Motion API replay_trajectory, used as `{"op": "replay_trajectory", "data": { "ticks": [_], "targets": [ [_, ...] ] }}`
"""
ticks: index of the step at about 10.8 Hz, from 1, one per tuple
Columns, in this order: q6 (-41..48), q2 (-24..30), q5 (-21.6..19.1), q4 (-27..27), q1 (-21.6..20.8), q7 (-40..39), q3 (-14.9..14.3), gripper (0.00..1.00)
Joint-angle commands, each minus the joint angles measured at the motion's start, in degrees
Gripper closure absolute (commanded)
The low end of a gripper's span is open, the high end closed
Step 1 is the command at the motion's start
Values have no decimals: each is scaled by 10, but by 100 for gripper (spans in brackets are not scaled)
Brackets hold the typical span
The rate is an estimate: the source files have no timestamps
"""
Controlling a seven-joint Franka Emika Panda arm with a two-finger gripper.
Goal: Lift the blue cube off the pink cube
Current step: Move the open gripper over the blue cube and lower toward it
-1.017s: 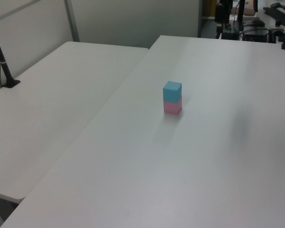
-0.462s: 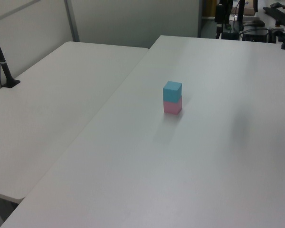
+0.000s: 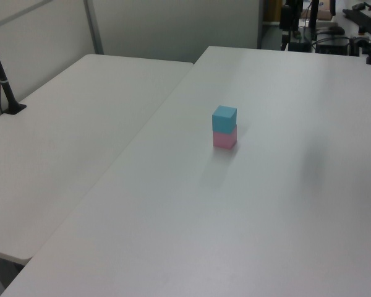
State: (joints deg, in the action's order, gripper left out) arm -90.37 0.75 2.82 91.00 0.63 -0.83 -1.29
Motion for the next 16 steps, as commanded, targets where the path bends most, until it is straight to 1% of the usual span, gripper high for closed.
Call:
{"op": "replay_trajectory", "data": {
  "ticks": [1,5,6,8,9,10,11,12,13,14,16],
  "targets": [
    [-4,8,-3,14,-5,8,0,0],
    [-6,5,-6,13,-5,0,0,0],
    [-8,-4,-7,12,-4,-17,0,0],
    [-13,-23,-8,10,-2,-102,0,0],
    [-18,-37,-21,8,-2,-117,0,0],
    [-54,-46,-52,10,-1,-110,0,0],
    [-71,-57,-60,11,-3,-80,0,0],
    [-90,-70,-61,9,-10,-26,0,0],
    [-121,-85,-60,11,-30,25,0,0],
    [-147,-104,-59,12,-40,70,-1,0],
    [-185,-137,-48,11,-69,124,-1,0]
  ]
}}
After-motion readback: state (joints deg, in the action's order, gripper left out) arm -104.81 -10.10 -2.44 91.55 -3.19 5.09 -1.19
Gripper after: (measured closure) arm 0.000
